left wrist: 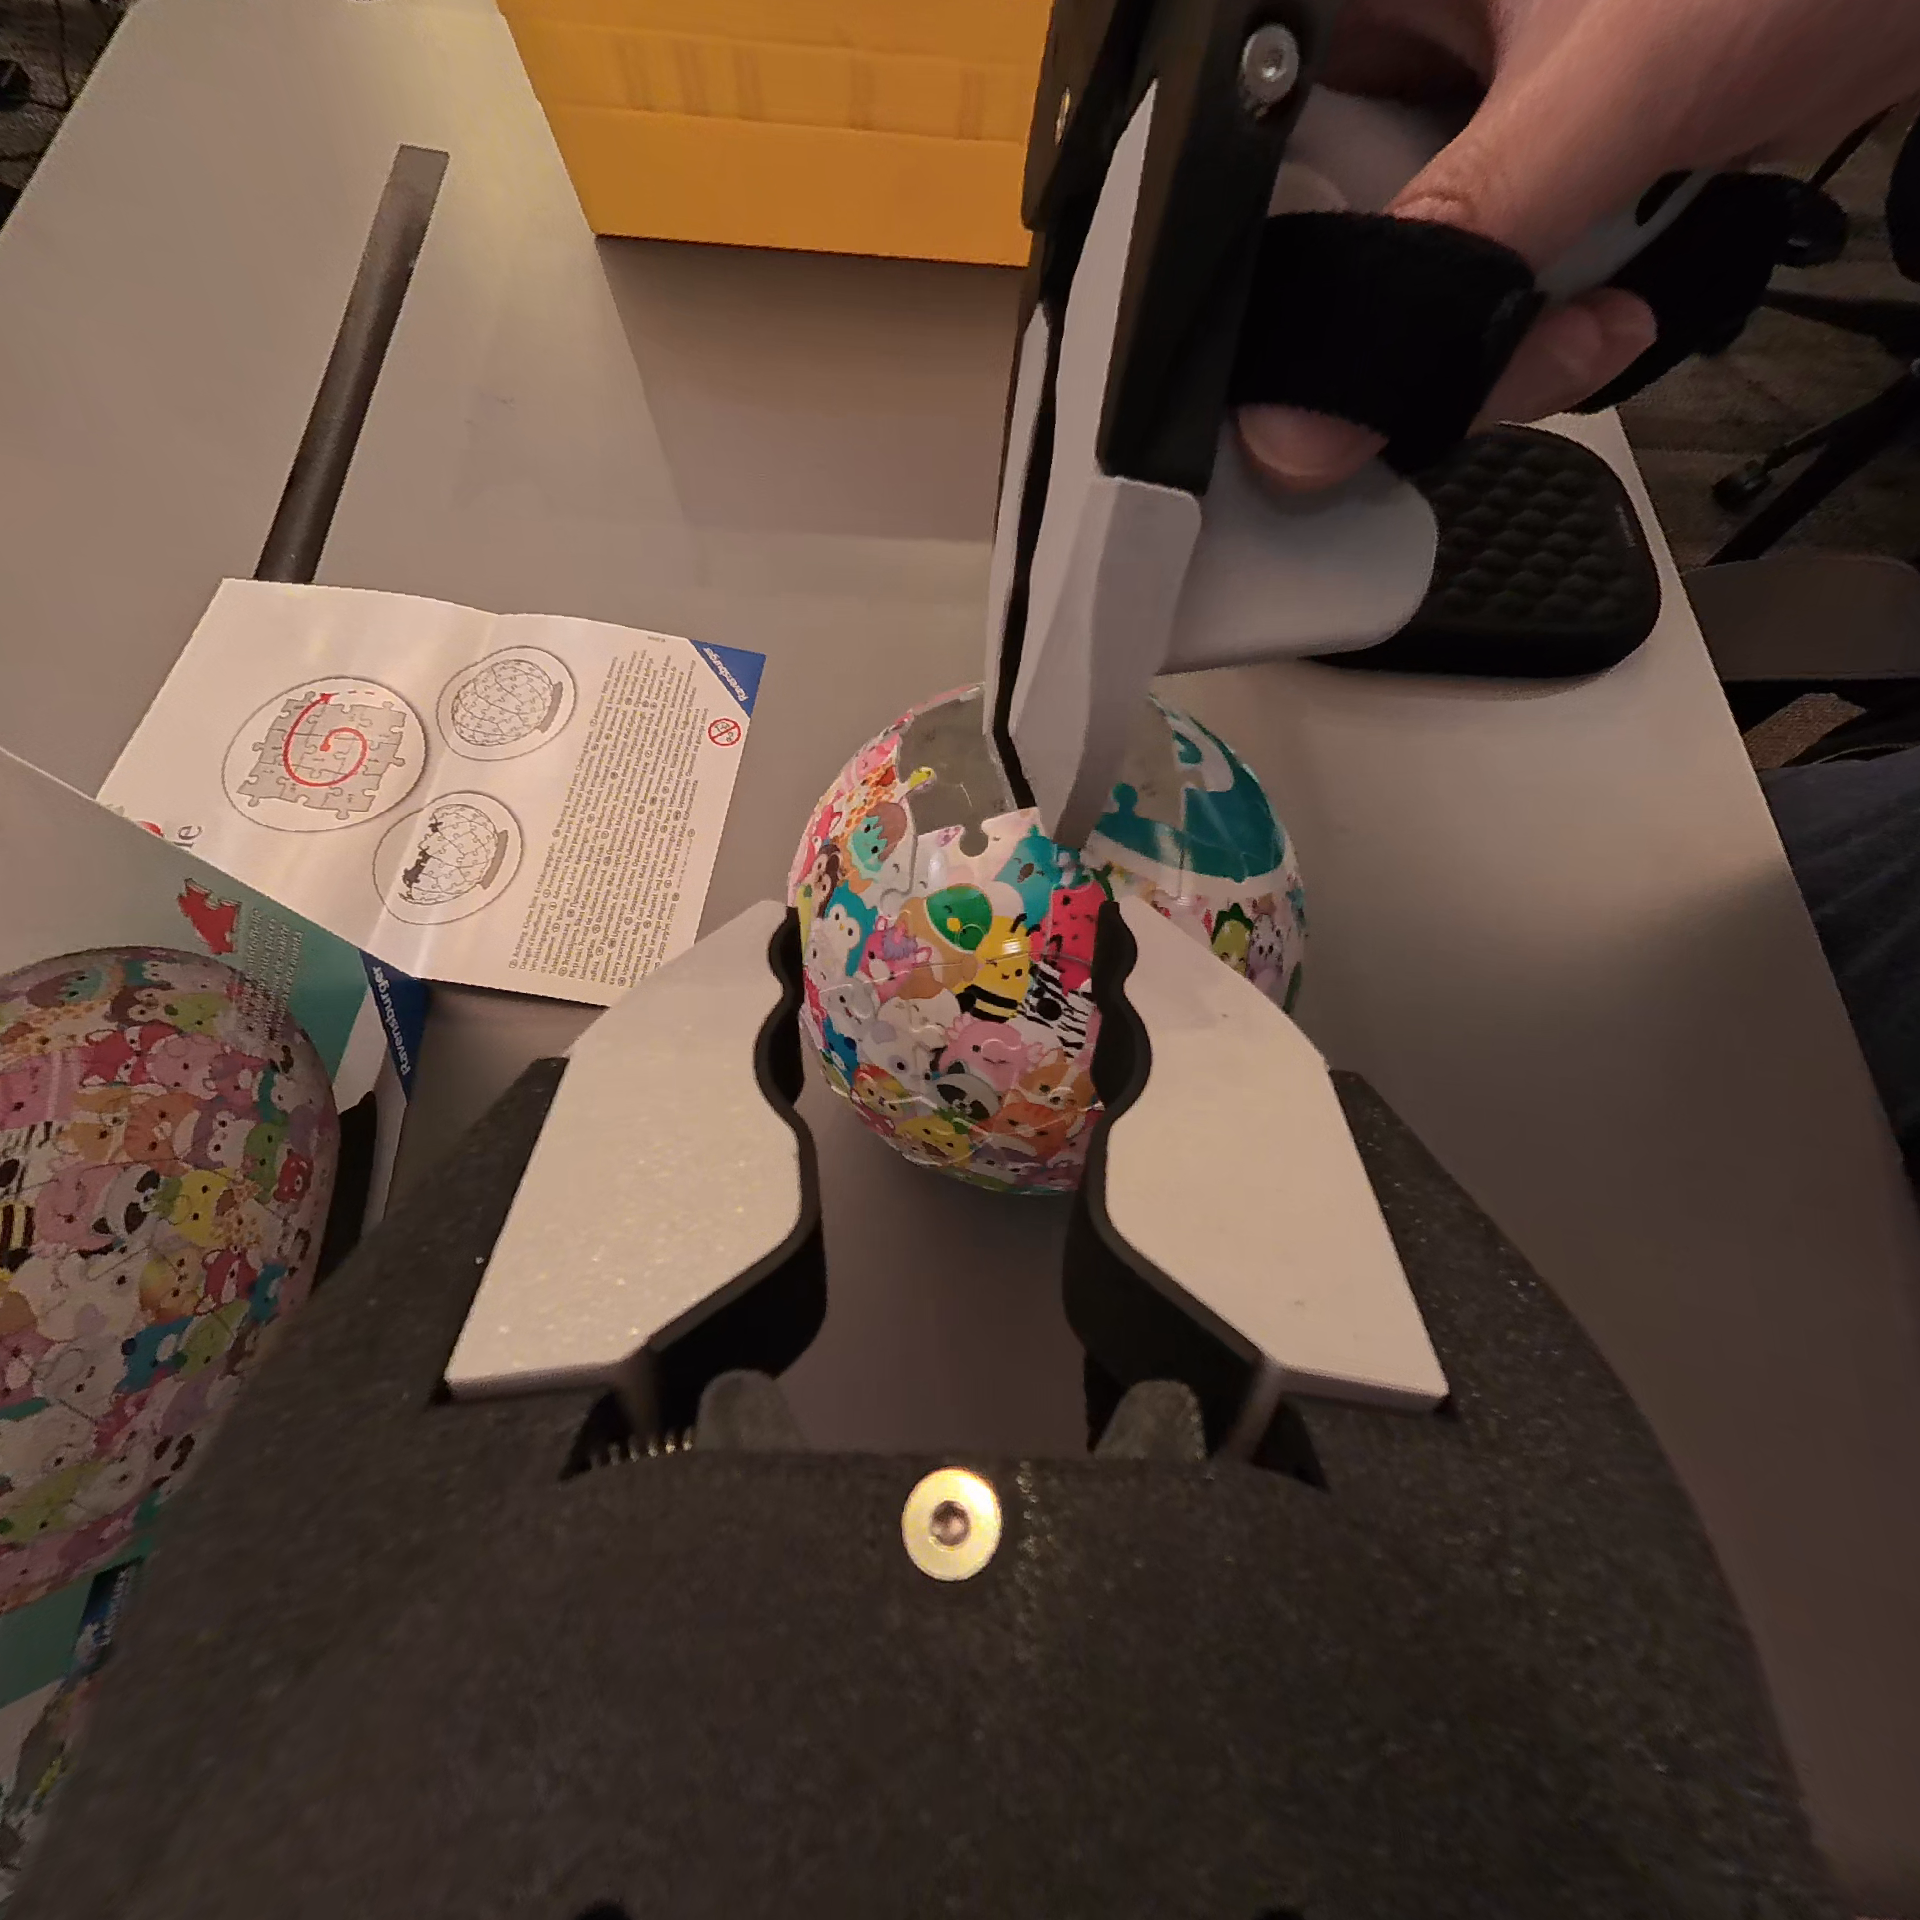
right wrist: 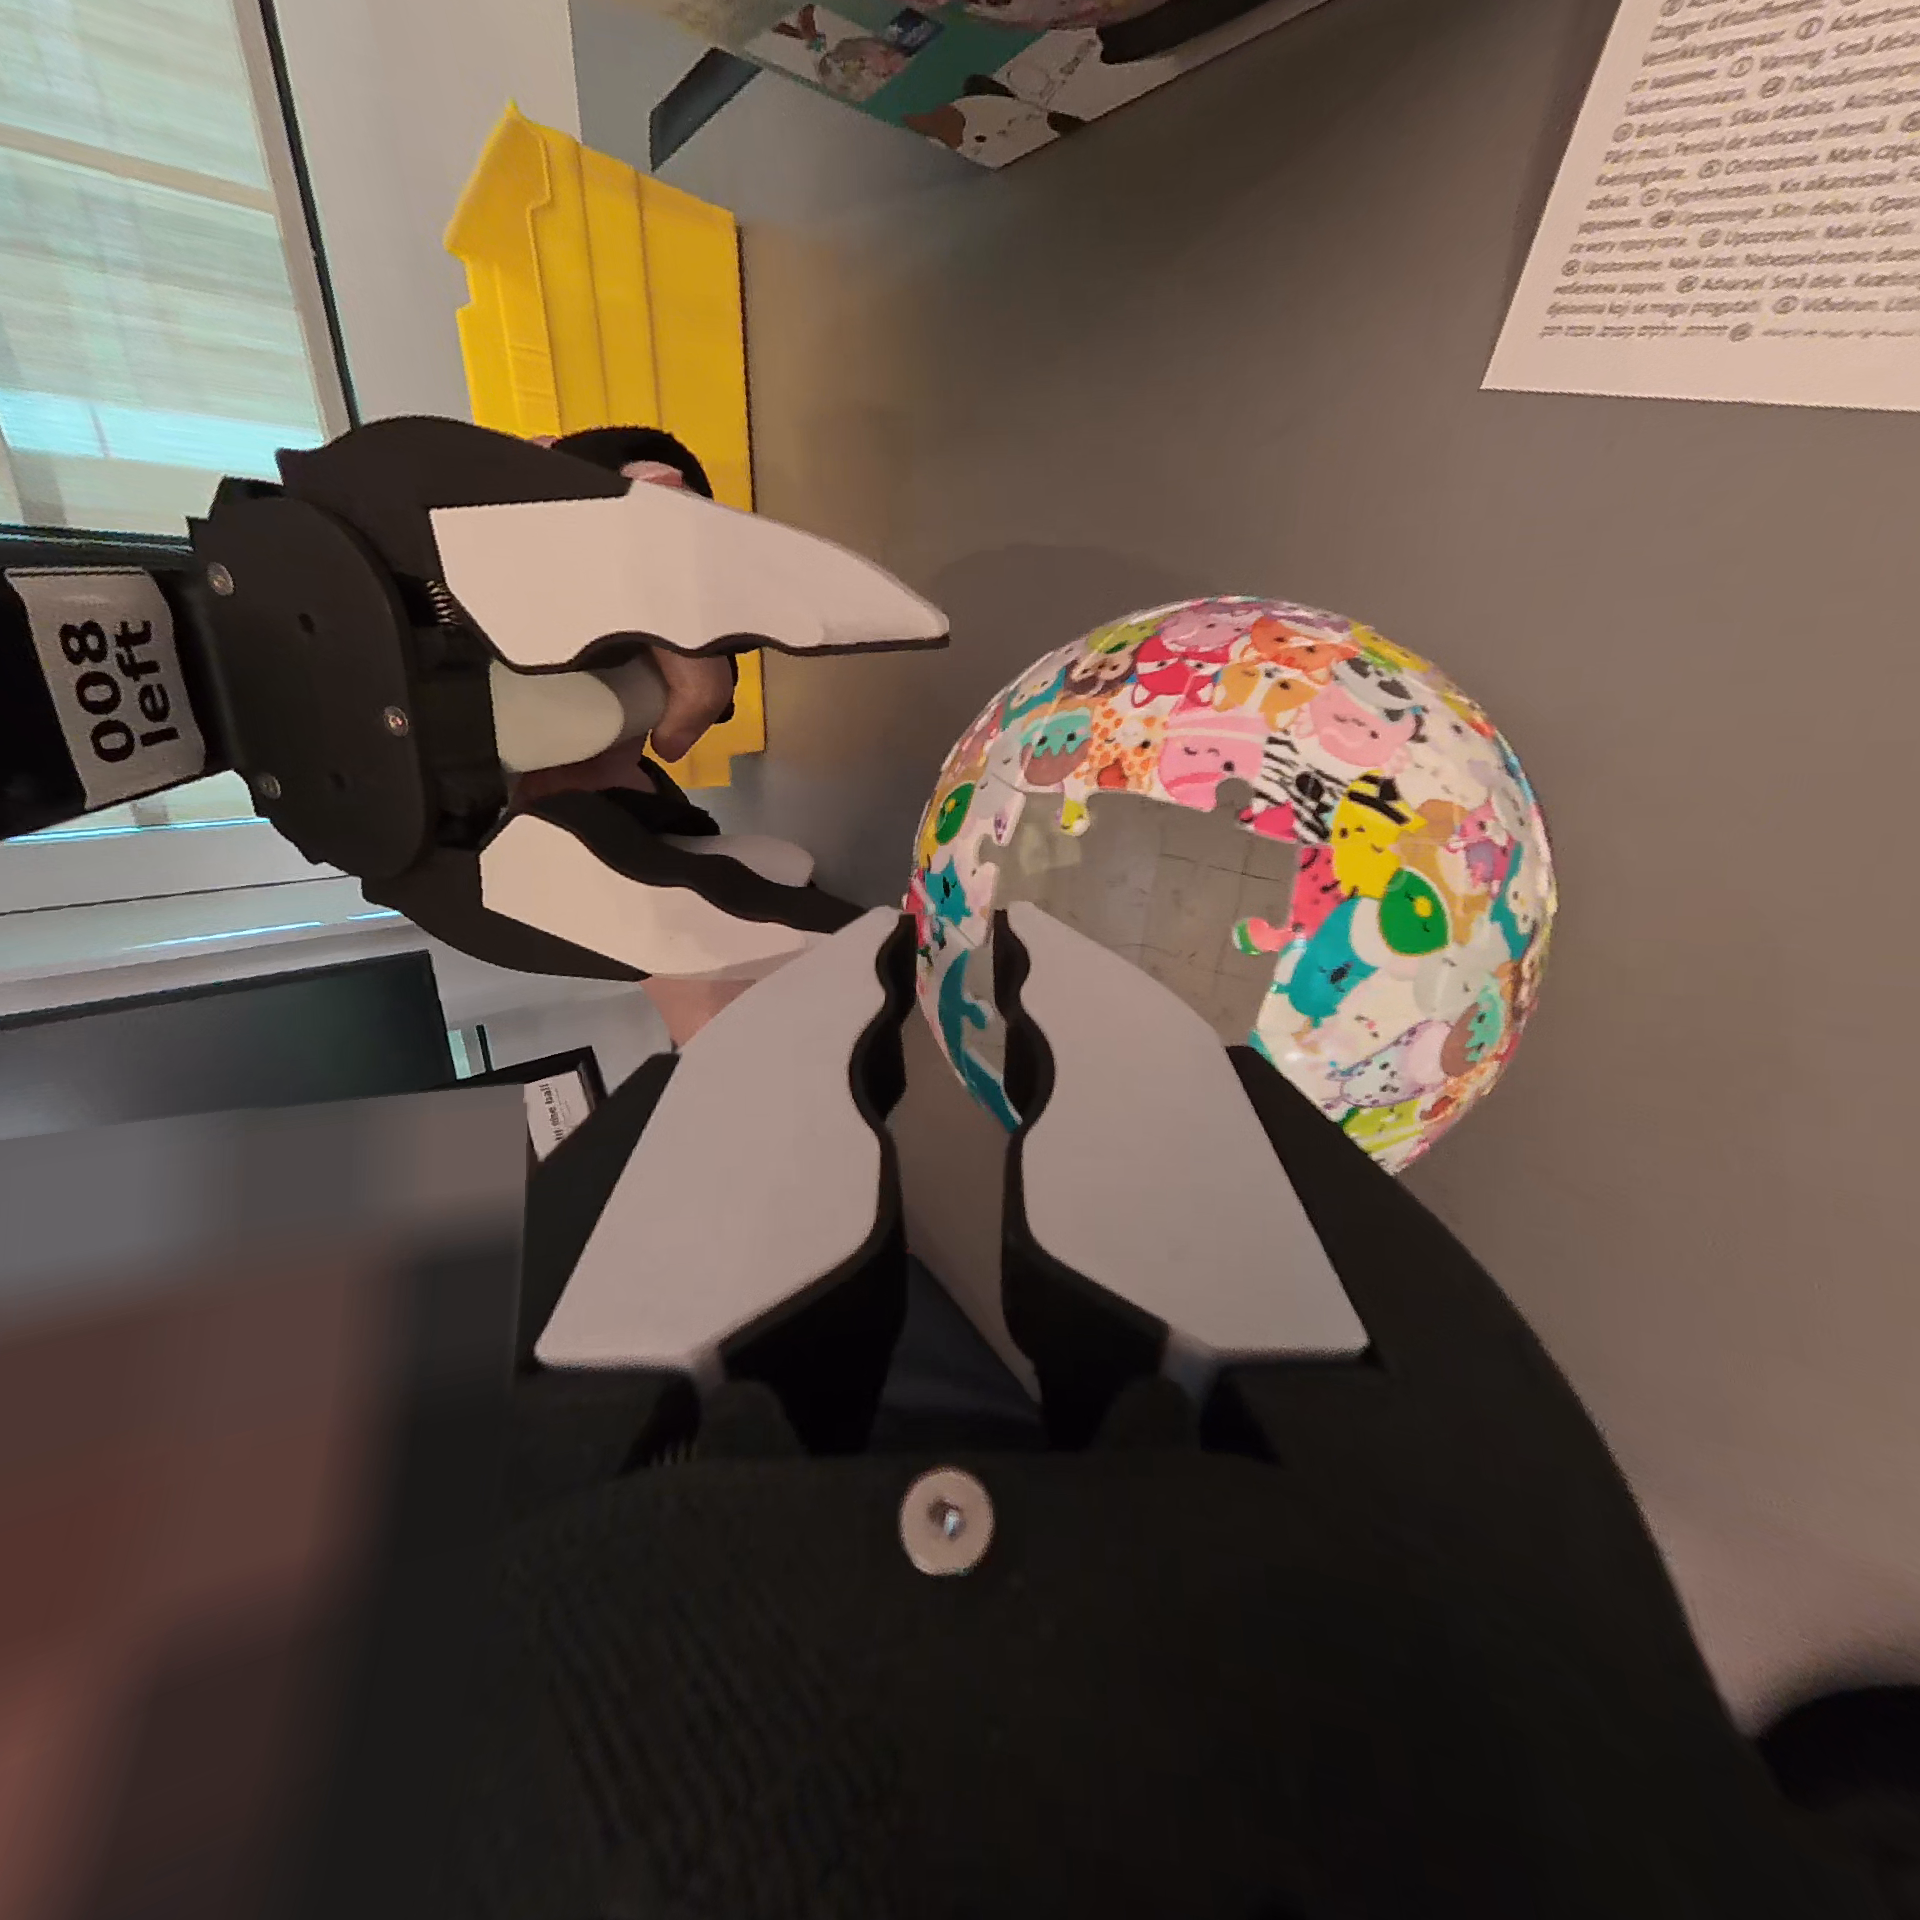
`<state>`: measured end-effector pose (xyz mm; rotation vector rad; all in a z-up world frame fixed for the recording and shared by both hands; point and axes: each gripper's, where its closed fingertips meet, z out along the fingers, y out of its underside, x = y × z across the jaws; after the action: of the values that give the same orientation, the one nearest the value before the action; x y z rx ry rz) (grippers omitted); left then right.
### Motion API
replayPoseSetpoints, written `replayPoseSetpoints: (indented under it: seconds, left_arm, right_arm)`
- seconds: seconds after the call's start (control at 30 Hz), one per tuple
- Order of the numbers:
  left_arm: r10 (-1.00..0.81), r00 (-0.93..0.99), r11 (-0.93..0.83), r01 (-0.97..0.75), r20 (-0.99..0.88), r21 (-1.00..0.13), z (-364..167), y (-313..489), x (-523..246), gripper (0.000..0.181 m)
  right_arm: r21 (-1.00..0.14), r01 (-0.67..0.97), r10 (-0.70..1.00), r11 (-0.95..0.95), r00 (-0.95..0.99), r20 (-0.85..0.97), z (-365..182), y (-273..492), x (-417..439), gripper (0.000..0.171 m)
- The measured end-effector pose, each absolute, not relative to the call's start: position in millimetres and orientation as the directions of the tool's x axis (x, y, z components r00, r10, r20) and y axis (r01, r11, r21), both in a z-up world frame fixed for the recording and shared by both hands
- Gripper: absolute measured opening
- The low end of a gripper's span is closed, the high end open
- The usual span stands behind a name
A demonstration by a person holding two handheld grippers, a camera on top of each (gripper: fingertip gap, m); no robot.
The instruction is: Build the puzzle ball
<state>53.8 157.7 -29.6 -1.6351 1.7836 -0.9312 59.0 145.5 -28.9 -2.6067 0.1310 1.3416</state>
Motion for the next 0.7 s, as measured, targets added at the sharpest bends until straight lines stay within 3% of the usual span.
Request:
replayPoseSetpoints:
  seconds: [0.7]
  left_arm:
    - [-0.991,-0.116,0.024,-0.616,0.06,-0.787,-29.8,158.5,53.5,0.049]
  right_arm:
    - [-0.127,-0.144,0.015,-0.981,0.6,-0.8,-31.4,145.2,57.0,0.012]
